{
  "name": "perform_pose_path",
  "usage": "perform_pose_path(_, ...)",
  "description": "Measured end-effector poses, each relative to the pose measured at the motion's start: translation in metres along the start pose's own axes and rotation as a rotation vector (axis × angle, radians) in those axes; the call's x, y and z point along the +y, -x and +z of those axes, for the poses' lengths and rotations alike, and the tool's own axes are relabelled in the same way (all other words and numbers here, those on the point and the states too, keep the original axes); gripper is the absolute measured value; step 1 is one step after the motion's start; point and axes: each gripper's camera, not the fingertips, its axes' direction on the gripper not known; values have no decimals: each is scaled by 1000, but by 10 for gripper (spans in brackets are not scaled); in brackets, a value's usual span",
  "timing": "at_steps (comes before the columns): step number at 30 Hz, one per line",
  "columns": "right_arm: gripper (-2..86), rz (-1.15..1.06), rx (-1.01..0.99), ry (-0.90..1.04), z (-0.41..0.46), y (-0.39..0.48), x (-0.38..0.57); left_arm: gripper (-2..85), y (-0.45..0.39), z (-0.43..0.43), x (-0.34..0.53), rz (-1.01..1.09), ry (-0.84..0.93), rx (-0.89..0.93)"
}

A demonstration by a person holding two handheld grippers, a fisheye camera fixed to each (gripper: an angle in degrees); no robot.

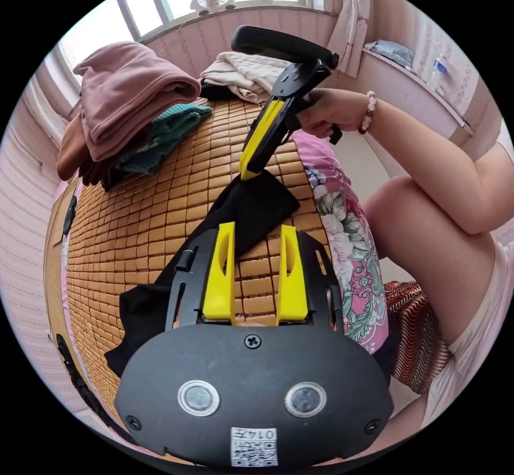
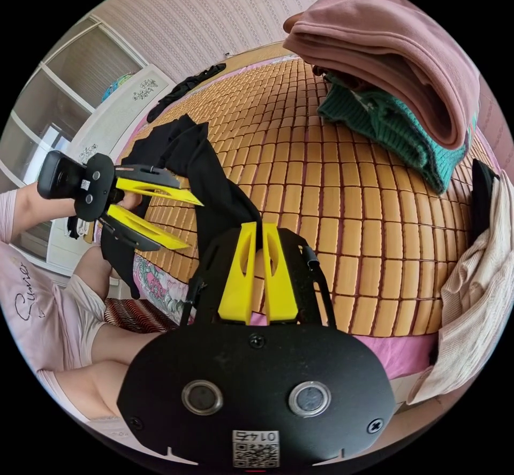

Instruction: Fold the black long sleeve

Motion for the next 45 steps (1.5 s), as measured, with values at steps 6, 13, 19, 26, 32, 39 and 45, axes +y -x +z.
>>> perform_pose_path(6,7,37,-81,4,-6,-24,10,2,43,4,-24,-158,33,135)
perform_pose_path(13,7,96,-239,-55,-48,-50,41,-3,82,-53,-55,-170,-245,355)
perform_pose_path(19,10,380,-87,-263,-80,-89,73,82,112,-4,-121,-274,-64,223)
perform_pose_path(26,90,337,-152,-172,-61,-102,58,80,106,-20,-103,-272,-85,151)
perform_pose_path(32,45,334,-93,-65,-44,-106,51,82,62,7,-66,-283,-35,119)
perform_pose_path(39,10,313,-297,-210,-55,-108,62,57,68,47,-91,-321,41,235)
perform_pose_path(45,5,390,-147,-172,-43,-114,57,16,78,34,-95,-237,17,323)
